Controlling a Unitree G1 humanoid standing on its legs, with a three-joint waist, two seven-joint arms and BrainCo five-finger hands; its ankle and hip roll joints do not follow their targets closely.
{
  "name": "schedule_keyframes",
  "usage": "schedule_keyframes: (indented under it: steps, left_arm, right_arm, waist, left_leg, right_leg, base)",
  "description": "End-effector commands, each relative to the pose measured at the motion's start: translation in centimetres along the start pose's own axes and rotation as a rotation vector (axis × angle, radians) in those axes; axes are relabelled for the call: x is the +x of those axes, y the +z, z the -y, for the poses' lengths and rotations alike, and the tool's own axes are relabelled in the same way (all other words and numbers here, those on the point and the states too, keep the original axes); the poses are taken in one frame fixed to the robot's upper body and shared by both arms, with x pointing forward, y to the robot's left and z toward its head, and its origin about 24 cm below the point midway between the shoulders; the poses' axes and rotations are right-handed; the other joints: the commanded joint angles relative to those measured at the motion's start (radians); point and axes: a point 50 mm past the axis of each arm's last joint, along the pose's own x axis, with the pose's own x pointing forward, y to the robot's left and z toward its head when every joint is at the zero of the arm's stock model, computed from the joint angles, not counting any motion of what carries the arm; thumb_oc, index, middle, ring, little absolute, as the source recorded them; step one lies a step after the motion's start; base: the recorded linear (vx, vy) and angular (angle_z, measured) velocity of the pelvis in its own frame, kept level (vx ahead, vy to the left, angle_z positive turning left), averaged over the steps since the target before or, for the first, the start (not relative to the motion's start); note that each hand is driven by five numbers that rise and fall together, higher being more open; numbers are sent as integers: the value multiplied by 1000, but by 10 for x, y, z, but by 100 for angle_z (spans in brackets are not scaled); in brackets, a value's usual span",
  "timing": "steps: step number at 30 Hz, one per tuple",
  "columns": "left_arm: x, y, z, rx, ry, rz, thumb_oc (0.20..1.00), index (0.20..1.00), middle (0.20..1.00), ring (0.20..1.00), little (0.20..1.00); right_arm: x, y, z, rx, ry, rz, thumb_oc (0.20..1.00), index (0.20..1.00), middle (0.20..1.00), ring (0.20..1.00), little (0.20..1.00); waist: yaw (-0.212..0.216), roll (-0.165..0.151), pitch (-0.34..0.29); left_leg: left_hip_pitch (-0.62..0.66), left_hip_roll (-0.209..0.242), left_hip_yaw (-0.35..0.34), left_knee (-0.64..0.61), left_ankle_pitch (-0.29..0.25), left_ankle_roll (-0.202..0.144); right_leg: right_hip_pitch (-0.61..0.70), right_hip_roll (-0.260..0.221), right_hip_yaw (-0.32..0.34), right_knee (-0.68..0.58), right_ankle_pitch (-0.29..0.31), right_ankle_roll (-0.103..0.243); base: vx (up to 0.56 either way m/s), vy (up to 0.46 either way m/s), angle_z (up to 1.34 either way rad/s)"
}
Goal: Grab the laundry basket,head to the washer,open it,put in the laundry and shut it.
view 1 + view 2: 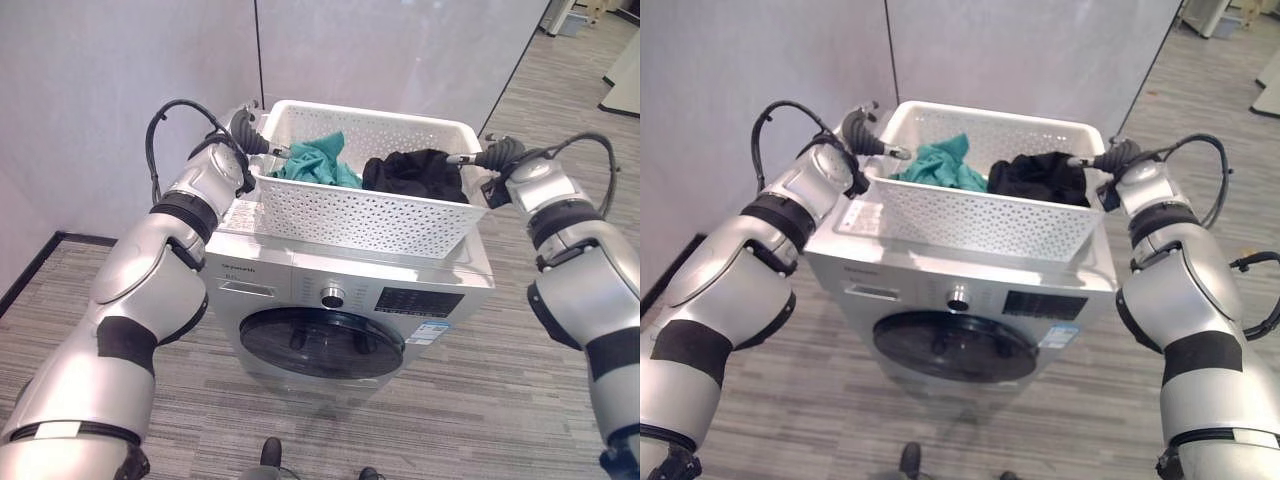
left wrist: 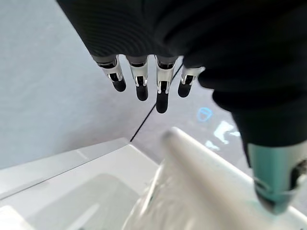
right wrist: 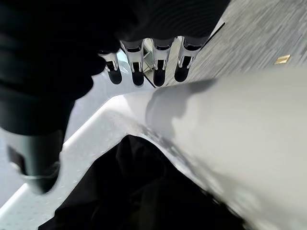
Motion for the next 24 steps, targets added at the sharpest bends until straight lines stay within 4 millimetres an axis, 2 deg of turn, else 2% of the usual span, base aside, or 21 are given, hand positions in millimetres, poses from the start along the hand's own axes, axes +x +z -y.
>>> schedule_keyframes:
  steps: [1, 2, 3, 4, 9, 12, 14, 15, 16, 17, 18, 19, 20, 21, 22, 23, 24]
  left_arm:
    - [-4, 30, -78, -90, 273, 155, 1000, 1000, 1000, 1000, 1000]
    - [-8, 27, -82, -117, 289, 186, 1000, 1000, 1000, 1000, 1000]
    - [-21, 16, -95, -150, 328, 254, 1000, 1000, 1000, 1000, 1000]
    - [-21, 15, -94, -150, 326, 252, 1000, 1000, 1000, 1000, 1000]
    - [-39, -8, -117, -205, 436, 276, 1000, 1000, 1000, 1000, 1000]
    - [-57, -33, -138, -159, 542, 247, 1000, 1000, 1000, 1000, 1000]
    - [-73, -59, -139, -173, 557, 212, 1000, 1000, 1000, 1000, 1000]
    - [-84, -81, -139, -181, 562, 170, 1000, 1000, 1000, 1000, 1000]
    - [-85, -82, -137, -181, 556, 168, 1000, 1000, 1000, 1000, 1000]
    - [-98, -103, -136, -178, 565, 121, 1000, 1000, 1000, 1000, 1000]
    - [-123, -143, -128, -155, 572, 16, 1000, 1000, 1000, 1000, 1000]
    - [-140, -165, -122, -147, 571, -51, 1000, 1000, 1000, 1000, 1000]
    - [-156, -185, -117, -145, 575, -115, 1000, 1000, 1000, 1000, 1000]
    - [-158, -186, -116, -145, 572, -119, 1000, 1000, 1000, 1000, 1000]
    - [-174, -204, -112, -148, 583, -184, 1000, 1000, 1000, 1000, 1000]
    - [-217, -243, -95, -155, 583, -346, 1000, 1000, 1000, 1000, 1000]
    - [-235, -258, -85, -170, 577, -416, 1000, 1000, 1000, 1000, 1000]
  right_arm:
    - [-7, 13, 45, 59, -151, 116, 1000, 1000, 1000, 1000, 1000]
    - [-10, 14, 51, 85, -159, 154, 1000, 1000, 1000, 1000, 1000]
    - [-19, 11, 72, 121, -201, 235, 1000, 1000, 1000, 1000, 1000]
    - [-18, 10, 71, 120, -200, 234, 1000, 1000, 1000, 1000, 1000]
    - [-32, -7, 104, 165, -299, 282, 1000, 1000, 1000, 1000, 1000]
    - [-46, -23, 125, 182, -372, 312, 1000, 1000, 1000, 1000, 1000]
    - [-57, -50, 132, 195, -412, 301, 1000, 1000, 1000, 1000, 1000]
    - [-65, -73, 135, 196, -433, 271, 1000, 1000, 1000, 1000, 1000]
    - [-66, -76, 134, 194, -432, 266, 1000, 1000, 1000, 1000, 1000]
    - [-74, -98, 131, 186, -444, 238, 1000, 1000, 1000, 1000, 1000]
    - [-93, -131, 133, 173, -485, 202, 1000, 1000, 1000, 1000, 1000]
    - [-105, -150, 132, 178, -509, 176, 1000, 1000, 1000, 1000, 1000]
    - [-117, -164, 134, 187, -535, 161, 1000, 1000, 1000, 1000, 1000]
    - [-118, -165, 133, 184, -532, 158, 1000, 1000, 1000, 1000, 1000]
    - [-129, -179, 134, 187, -557, 133, 1000, 1000, 1000, 1000, 1000]
    - [-153, -218, 130, 161, -590, 19, 1000, 1000, 1000, 1000, 1000]
    - [-163, -235, 124, 169, -596, -32, 1000, 1000, 1000, 1000, 1000]
  waist:
    - [28, 37, 24]
    - [28, 36, 21]
    - [28, 33, 11]
    - [29, 33, 10]
    - [29, 30, -4]
    - [26, 30, -5]
    - [24, 29, -8]
    - [23, 30, -8]
    - [25, 31, -12]
    - [24, 31, -14]
    - [21, 31, -10]
    - [20, 31, -9]
    - [17, 31, -9]
    - [17, 32, -13]
    - [15, 31, -8]
    - [11, 31, -12]
    - [10, 30, -4]
  left_leg:
    - [116, 33, 10, -58, -66, -15]
    - [122, 34, 12, -60, -69, -15]
    - [136, 36, 15, -64, -77, -16]
    - [138, 37, 15, -64, -78, -17]
    - [154, 38, 21, -67, -80, -19]
    - [154, 41, 24, -66, -81, -21]
    - [157, 42, 27, -67, -80, -19]
    - [161, 43, 26, -68, -82, -17]
    - [165, 44, 26, -69, -87, -18]
    - [170, 45, 27, -69, -91, -17]
    - [174, 44, 28, -69, -91, -14]
    - [176, 45, 29, -68, -94, -13]
    - [179, 46, 31, -68, -96, -12]
    - [183, 47, 31, -68, -101, -13]
    - [182, 48, 32, -67, -98, -12]
    - [193, 51, 35, -69, -115, -11]
    - [188, 48, 38, -66, -105, -9]
  right_leg:
    - [-15, -28, 51, 36, -12, 50]
    - [-9, -27, 50, 32, -14, 50]
    - [6, -25, 48, 21, -17, 50]
    - [7, -25, 48, 20, -17, 50]
    - [20, -24, 50, 13, -16, 50]
    - [17, -25, 53, 12, -17, 50]
    - [20, -26, 54, 11, -16, 48]
    - [23, -26, 54, 11, -18, 47]
    - [28, -24, 54, 9, -22, 48]
    - [32, -24, 53, 9, -24, 47]
    - [34, -25, 57, 9, -24, 45]
    - [37, -24, 59, 8, -26, 43]
    - [38, -24, 60, 8, -27, 42]
    - [41, -23, 61, 7, -31, 43]
    - [38, -24, 62, 8, -27, 42]
    - [47, -21, 70, 2, -38, 41]
    - [41, -23, 69, 5, -28, 38]
  base:
    - [52, -4, -1]
    - [77, -12, -4]
    - [54, -11, 2]
    - [52, -10, 3]
    - [11, -1, 1]
    - [-9, -2, -1]
    - [0, 0, 0]
    - [0, 0, 0]
    - [42, -5, -1]
    - [30, -6, -1]
    - [0, 0, 0]
    - [0, 0, 0]
    - [0, 0, 0]
    - [4, -6, -11]
    - [51, -17, -14]
    - [-21, -16, -11]
    - [43, -20, -5]
